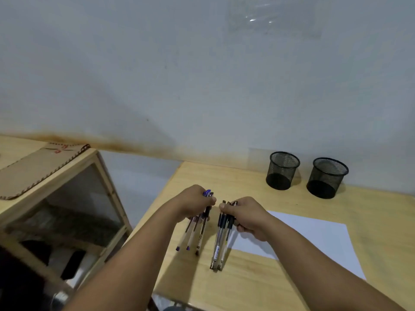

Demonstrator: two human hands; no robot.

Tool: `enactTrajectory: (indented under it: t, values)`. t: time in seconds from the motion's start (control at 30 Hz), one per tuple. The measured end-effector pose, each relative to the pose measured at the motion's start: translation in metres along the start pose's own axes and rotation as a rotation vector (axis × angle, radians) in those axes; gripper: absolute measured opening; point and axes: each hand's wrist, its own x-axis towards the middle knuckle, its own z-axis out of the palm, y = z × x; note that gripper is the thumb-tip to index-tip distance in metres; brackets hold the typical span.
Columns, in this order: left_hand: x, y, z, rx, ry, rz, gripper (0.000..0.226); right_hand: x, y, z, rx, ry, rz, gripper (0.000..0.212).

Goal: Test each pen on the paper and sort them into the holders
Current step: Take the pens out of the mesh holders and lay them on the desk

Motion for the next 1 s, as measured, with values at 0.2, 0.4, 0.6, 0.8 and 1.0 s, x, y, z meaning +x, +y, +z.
enactTrajectory:
  t: [0.2,0.4,0.6,0.8,1.0]
  values:
    - [0.007,-0.021,0.005,0.135,0.056,-0.046,0.042,0.015,-0.004,0.025,-0.001,0.022,0.114,0.053]
    - [0.015,-0.031,0.003,0.118,0.155,-0.057,0.052,0.021,-0.007,0.038,0.018,0.048,0.073,0.055]
    - [0.013,-0.024,-0.002,0.125,0.168,-0.065,0.056,0.019,-0.015,0.035,0.022,0.05,0.018,0.044]
    - [0.009,-0.014,-0.003,0.088,0.155,-0.024,0.056,0.01,-0.015,0.021,0.0,0.079,-0.055,0.034]
    - [0.0,0.012,-0.003,0.019,0.159,0.028,0.049,-0.015,-0.012,0.01,-0.043,-0.02,-0.173,0.019]
